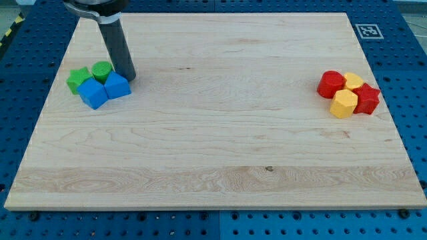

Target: Move the arm above the green circle

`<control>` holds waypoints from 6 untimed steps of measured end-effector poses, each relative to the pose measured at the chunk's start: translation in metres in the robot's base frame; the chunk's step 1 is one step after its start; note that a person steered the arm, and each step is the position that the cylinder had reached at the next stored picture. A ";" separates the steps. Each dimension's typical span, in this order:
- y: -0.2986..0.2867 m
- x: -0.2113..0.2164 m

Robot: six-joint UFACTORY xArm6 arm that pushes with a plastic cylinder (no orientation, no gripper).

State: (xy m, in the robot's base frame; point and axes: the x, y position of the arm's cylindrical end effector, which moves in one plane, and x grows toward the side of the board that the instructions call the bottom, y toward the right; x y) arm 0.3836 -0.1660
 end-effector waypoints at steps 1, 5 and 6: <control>0.000 -0.012; -0.037 -0.050; -0.055 -0.050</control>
